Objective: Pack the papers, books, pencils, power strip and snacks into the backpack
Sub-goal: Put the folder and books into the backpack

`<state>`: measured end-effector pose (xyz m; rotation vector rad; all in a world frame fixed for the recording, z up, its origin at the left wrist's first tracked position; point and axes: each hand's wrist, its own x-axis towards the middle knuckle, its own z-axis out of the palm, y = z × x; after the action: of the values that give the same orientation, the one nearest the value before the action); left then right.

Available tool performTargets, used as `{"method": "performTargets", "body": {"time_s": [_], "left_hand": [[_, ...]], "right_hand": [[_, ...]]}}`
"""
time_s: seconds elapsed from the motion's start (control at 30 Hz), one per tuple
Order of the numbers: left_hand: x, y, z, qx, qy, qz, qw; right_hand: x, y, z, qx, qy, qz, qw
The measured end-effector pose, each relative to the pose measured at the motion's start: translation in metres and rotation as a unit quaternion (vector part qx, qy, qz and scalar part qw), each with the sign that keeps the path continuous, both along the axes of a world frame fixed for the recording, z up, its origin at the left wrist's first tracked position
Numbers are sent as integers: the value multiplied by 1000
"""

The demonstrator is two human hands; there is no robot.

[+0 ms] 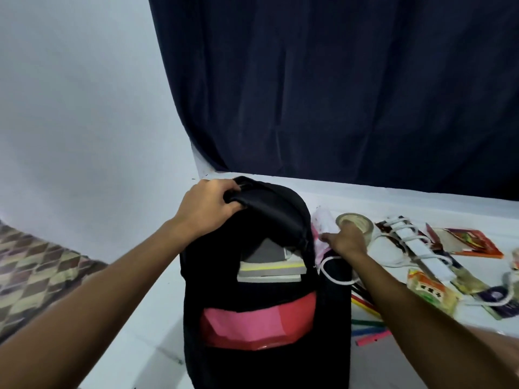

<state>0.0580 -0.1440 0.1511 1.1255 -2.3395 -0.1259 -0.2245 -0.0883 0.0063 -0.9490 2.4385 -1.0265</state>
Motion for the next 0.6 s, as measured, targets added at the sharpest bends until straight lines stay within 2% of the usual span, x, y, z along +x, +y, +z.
{"method": "performTargets", "body": {"time_s": [0.1,0.17,0.3,0.37,0.43,0.5,0.6], "left_hand": [[3,-7,2,5,-4,-14,1000],[1,-12,5,8,-15,-27,999],[-3,-20,7,23,-29,-67,997],[-5,-24,9,24,-35,-94,995],[-8,-27,13,33,-45,-129,990],[-9,-32,19,58,-61,-178,980],[-13,-42,31,68,-103,-201,972]], "right_hand": [[11,-3,28,-118,-6,0,993],[13,0,56,-198,-44,-24,979],[23,25,124,-389,-162,16,907],[31,39,157,-433,-201,65,876],[33,53,178,-413,-298,171,844],[37,66,187,-315,-373,291,823],[57,79,178,-142,-390,374,829]]}}
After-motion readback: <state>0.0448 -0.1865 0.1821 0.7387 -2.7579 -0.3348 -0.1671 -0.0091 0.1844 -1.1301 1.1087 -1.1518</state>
